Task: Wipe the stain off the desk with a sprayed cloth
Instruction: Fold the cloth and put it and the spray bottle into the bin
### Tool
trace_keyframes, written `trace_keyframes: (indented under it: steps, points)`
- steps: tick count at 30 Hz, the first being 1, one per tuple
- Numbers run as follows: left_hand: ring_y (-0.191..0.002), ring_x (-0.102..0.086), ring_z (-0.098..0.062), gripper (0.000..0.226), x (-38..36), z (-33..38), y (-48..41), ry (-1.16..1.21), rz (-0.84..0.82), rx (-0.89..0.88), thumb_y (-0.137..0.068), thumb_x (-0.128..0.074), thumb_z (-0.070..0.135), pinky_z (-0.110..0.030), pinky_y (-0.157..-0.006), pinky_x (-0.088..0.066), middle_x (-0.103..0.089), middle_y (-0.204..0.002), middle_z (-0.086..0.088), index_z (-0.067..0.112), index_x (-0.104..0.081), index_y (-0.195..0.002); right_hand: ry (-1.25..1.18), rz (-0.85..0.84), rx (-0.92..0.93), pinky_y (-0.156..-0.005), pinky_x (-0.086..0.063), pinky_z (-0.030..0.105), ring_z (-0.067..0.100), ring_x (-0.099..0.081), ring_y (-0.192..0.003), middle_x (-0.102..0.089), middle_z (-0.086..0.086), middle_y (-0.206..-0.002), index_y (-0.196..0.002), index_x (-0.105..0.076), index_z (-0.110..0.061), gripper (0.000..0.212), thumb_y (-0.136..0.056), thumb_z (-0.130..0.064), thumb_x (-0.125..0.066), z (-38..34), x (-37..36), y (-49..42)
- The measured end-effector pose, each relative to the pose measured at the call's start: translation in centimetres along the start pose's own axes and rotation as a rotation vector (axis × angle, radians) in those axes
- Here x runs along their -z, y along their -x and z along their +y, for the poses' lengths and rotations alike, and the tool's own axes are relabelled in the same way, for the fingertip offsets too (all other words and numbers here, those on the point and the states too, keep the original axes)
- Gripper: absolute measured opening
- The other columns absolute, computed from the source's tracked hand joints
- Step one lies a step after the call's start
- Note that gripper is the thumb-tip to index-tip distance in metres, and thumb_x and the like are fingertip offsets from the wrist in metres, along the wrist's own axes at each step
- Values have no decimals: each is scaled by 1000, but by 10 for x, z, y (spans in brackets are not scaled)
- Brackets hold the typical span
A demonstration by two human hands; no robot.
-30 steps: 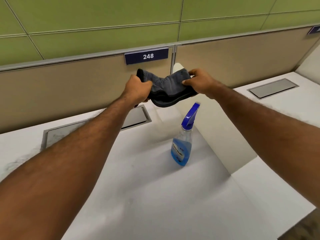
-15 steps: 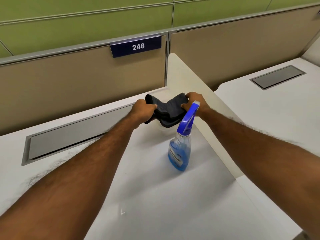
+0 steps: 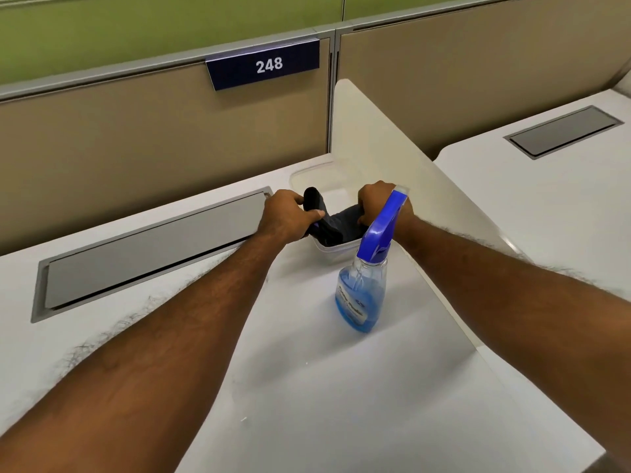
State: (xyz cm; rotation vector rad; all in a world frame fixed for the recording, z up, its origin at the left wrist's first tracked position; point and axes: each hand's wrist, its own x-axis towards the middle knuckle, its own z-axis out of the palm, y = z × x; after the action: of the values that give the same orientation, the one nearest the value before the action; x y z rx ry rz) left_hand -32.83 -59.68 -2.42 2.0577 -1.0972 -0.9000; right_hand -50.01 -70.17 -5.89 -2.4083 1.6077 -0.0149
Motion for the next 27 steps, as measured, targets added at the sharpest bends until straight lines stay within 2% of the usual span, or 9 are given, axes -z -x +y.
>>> trace_keyframes:
  steps: [5, 7, 9, 11, 14, 19, 22, 24, 27]
  points:
    - [-91, -66, -25, 59, -9, 1, -1, -149, 86, -34, -71, -85, 38, -37, -80, -56, -70, -106, -13, 4, -66, -115, 11, -30, 23, -47, -25, 19, 7, -37, -49, -39, -5, -54, -58, -37, -18, 44, -86, -23, -70, 2, -10, -6]
    - [-84, -62, -22, 53, -12, 1, 2, -171, 114, -45, -71, -85, 35, -34, -75, -54, -71, -103, -13, 3, -68, -109, -23, -20, 9, -38, -26, 15, 8, -34, -51, -40, -8, -61, -65, -47, -5, 32, -88, -17, -66, 7, -16, -10]
    - [-86, -67, -26, 51, -16, 1, 3, -166, 119, -40, -72, -85, 32, -38, -79, -57, -71, -103, -15, 3, -67, -110, -44, -15, 4, -44, -41, 13, 15, -33, -55, -42, -9, -72, -78, -55, 1, 17, -90, -10, -62, 9, -17, -12]
    - [-89, -69, -29, 51, -19, 0, 4, -153, 122, -27, -73, -84, 31, -40, -81, -59, -71, -105, -16, 3, -66, -111, -3, -23, 25, -39, -30, 17, 12, -37, -53, -44, -7, -63, -65, -48, -4, 32, -88, -17, -66, 8, -16, -12]
    - [-87, -68, -25, 51, -19, -1, 4, -128, 145, -8, -74, -83, 34, -33, -76, -54, -71, -106, -14, 4, -66, -112, -41, -22, 39, -48, -25, 17, 6, -39, -49, -41, -7, -54, -58, -39, -18, 43, -86, -26, -70, 6, -16, -15]
    - [-95, -71, -33, 60, -14, -4, 9, -42, 129, 28, -77, -80, 38, -45, -86, -59, -69, -115, -17, 5, -61, -124, -52, 31, 59, -51, -28, 16, 7, -43, -55, -57, -1, -72, -86, -61, -14, 19, -85, -31, -70, 5, -9, -15]
    - [-92, -71, -32, 54, -11, -8, 13, 21, 98, 34, -86, -71, 39, -43, -78, -62, -67, -119, -17, 4, -60, -127, -56, 81, 65, -60, -38, 22, 10, -49, -62, -68, 6, -85, -90, -65, -13, 18, -84, -28, -72, 0, -1, 0]
    - [-79, -72, -27, 38, -5, -14, 18, 61, 101, 34, -91, -64, 39, -39, -69, -63, -71, -107, -17, 6, -68, -110, -140, 181, 87, -65, -44, 25, 14, -56, -71, -70, 6, -89, -94, -66, -12, 21, -81, -26, -75, -2, 6, 22]
    - [-76, -73, -28, 29, 10, -28, 28, 82, 127, 29, -92, -59, 44, -45, -75, -62, -74, -87, -12, 22, -64, -75, -430, 295, 62, -78, -51, 32, 19, -60, -86, -66, 6, -96, -105, -64, -7, 27, -82, -18, -76, -5, 16, 68]
